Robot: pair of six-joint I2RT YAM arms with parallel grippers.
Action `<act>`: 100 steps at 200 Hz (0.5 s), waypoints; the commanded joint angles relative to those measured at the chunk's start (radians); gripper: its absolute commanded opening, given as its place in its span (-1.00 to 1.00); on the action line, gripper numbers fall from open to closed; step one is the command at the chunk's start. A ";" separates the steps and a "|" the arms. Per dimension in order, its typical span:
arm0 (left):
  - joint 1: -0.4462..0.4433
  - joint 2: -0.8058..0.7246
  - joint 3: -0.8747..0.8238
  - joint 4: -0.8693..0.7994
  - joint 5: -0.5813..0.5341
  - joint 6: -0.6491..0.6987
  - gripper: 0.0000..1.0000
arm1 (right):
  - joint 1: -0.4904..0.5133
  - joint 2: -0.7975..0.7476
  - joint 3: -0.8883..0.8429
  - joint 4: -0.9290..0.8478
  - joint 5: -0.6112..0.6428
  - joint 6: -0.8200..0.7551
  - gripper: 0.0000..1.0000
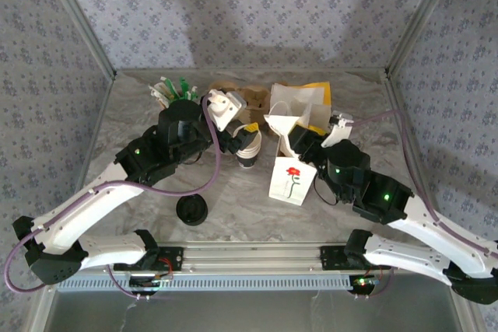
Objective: Pack the takeout coffee
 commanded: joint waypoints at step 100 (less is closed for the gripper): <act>0.009 -0.008 0.015 0.023 0.006 0.004 0.78 | -0.021 0.178 0.452 -0.468 -0.037 -0.233 0.61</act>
